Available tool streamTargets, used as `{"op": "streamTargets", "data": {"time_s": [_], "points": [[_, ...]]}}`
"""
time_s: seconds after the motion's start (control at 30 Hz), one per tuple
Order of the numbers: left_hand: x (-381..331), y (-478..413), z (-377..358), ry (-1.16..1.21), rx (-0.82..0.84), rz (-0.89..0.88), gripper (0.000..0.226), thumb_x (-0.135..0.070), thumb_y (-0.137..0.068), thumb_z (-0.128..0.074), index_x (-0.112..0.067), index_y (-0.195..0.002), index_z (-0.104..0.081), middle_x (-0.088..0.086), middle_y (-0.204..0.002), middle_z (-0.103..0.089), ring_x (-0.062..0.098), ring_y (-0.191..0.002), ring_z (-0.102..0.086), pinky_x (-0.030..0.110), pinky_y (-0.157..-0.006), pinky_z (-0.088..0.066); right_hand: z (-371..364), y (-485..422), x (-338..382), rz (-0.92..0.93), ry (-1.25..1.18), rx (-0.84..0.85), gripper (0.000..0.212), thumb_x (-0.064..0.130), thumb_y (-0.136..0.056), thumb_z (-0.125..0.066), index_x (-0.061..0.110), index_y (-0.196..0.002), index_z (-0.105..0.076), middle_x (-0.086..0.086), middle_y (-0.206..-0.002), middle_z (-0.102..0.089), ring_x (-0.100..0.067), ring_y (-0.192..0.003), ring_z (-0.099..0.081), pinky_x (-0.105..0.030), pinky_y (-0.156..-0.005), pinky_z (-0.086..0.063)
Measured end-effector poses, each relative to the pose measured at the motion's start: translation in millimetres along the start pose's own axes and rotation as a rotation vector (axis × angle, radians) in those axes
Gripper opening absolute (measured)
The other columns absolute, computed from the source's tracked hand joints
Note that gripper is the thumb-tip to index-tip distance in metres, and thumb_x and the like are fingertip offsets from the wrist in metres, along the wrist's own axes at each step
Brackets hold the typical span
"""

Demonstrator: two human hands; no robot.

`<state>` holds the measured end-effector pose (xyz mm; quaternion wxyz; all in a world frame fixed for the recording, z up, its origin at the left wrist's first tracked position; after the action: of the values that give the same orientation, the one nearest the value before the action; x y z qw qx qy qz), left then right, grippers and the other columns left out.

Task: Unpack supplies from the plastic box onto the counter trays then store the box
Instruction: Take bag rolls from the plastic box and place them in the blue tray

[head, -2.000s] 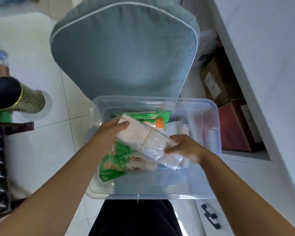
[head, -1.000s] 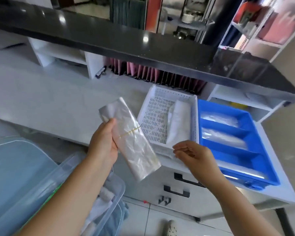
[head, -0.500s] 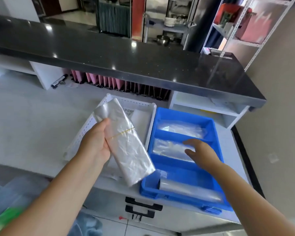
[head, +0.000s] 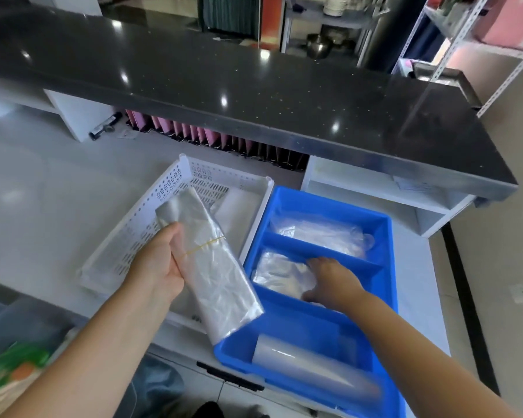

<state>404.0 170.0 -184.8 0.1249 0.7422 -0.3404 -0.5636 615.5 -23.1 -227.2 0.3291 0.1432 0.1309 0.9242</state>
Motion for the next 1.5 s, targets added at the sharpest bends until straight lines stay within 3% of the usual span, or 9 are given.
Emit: {"op": "streamTargets", "data": {"time_s": [0.2, 0.3, 0.5, 0.7, 0.9, 1.13, 1.3, 1.4, 1.5], "points": [[1.8, -9.8, -15.1, -0.059, 0.035, 0.029, 0.015, -0.029, -0.087, -0.060, -0.015, -0.089, -0.064, 0.004, -0.084, -0.070, 0.019, -0.078, -0.065, 0.033, -0.060, -0.049, 4.4, -4.3, 0.3, 0.008, -0.139, 0.085, 0.024, 0.036, -0.071, -0.067, 0.024, -0.090, -0.060, 0.003, -0.098, -0.060, -0.019, -0.086, -0.058, -0.029, -0.068, -0.049], [4.5, -10.7, -28.1, -0.084, 0.069, 0.048, 0.014, -0.027, -0.089, -0.058, -0.015, -0.089, -0.064, 0.005, -0.086, -0.069, 0.019, -0.078, -0.064, 0.034, -0.061, -0.049, 6.4, -0.3, 4.2, 0.027, -0.181, 0.112, 0.019, 0.030, -0.074, -0.064, 0.022, -0.090, -0.059, 0.001, -0.098, -0.063, -0.020, -0.086, -0.059, -0.035, -0.074, -0.053], [-19.5, -5.8, -81.1, -0.164, 0.166, -0.067, 0.010, -0.022, -0.089, -0.058, -0.015, -0.085, -0.062, 0.002, -0.083, -0.067, 0.019, -0.081, -0.065, 0.037, -0.072, -0.055, 59.2, 19.6, -10.0, -0.059, -0.321, -0.131, 0.019, 0.022, -0.077, -0.060, 0.022, -0.065, -0.046, 0.003, -0.065, -0.053, -0.025, -0.067, -0.051, -0.032, -0.055, -0.040], [-33.6, 40.4, -193.2, -0.525, 0.833, -0.426, 0.009, -0.021, -0.089, -0.060, -0.023, -0.085, -0.068, -0.006, -0.076, -0.072, 0.008, -0.071, -0.068, 0.021, -0.061, -0.054, 132.0, 66.4, -76.1, -0.297, -0.656, -0.617, 0.010, 0.024, -0.074, -0.063, 0.017, -0.076, -0.056, -0.001, -0.068, -0.059, -0.020, -0.062, -0.054, -0.031, -0.054, -0.044], [77.8, 53.7, -244.6, -1.488, 1.198, -0.656, 0.029, -0.032, -0.087, -0.058, -0.018, -0.065, -0.046, -0.006, -0.062, -0.042, 0.011, -0.058, -0.038, 0.031, -0.058, -0.031, 136.5, 107.2, -129.2, -0.506, -0.712, -0.852, 0.009, 0.021, -0.073, -0.062, 0.018, -0.074, -0.053, 0.002, -0.066, -0.056, -0.018, -0.058, -0.050, -0.026, -0.049, -0.038], [154.3, 34.1, -229.2, -1.876, 1.209, -0.651, 0.030, -0.040, -0.084, -0.055, -0.024, -0.065, -0.039, -0.007, -0.068, -0.048, 0.019, -0.066, -0.046, 0.030, -0.052, -0.031, 120.8, 112.2, -142.4, -0.559, -0.657, -0.782, 0.013, 0.020, -0.073, -0.059, 0.012, -0.071, -0.050, -0.003, -0.061, -0.052, -0.019, -0.054, -0.044, -0.028, -0.048, -0.032], [138.9, 15.3, -199.4, -2.026, 0.982, -0.920, 0.034, -0.035, -0.079, -0.060, -0.020, -0.106, -0.047, 0.002, -0.108, -0.062, 0.027, -0.095, -0.057, 0.032, -0.065, -0.038, 115.1, 103.3, -137.3, -0.508, -0.715, -0.721, 0.015, 0.020, -0.072, -0.060, 0.019, -0.065, -0.047, 0.003, -0.059, -0.050, -0.017, -0.054, -0.045, -0.028, -0.048, -0.035], [137.1, -0.2, -176.3, -2.055, 0.974, -0.745, 0.058, -0.029, -0.084, -0.056, -0.030, -0.137, -0.034, 0.002, -0.128, -0.052, 0.026, -0.117, -0.047, 0.037, -0.087, -0.040, 115.4, 95.5, -127.7, -0.462, -0.695, -0.684, 0.014, 0.020, -0.074, -0.062, 0.013, -0.070, -0.051, -0.003, -0.063, -0.053, -0.021, -0.057, -0.047, -0.030, -0.051, -0.038], [143.9, 1.4, -170.2, -1.958, 1.054, -0.680, 0.062, -0.023, -0.088, -0.049, -0.040, -0.142, -0.025, 0.002, -0.128, -0.049, 0.027, -0.122, -0.040, 0.034, -0.091, -0.032, 122.7, 84.5, -110.1, -0.386, -0.675, -0.657, 0.016, 0.022, -0.076, -0.063, 0.008, -0.076, -0.053, -0.008, -0.069, -0.057, -0.026, -0.062, -0.051, -0.032, -0.054, -0.042]]}}
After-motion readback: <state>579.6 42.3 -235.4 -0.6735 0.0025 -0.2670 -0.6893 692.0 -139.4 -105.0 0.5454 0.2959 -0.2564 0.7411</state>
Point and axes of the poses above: each hand's wrist, its own y-axis away from the middle knuckle, its own z-axis out of the back of the hand, x = y × z, the point moved 7 cm from there along -y, towards the middle knuckle
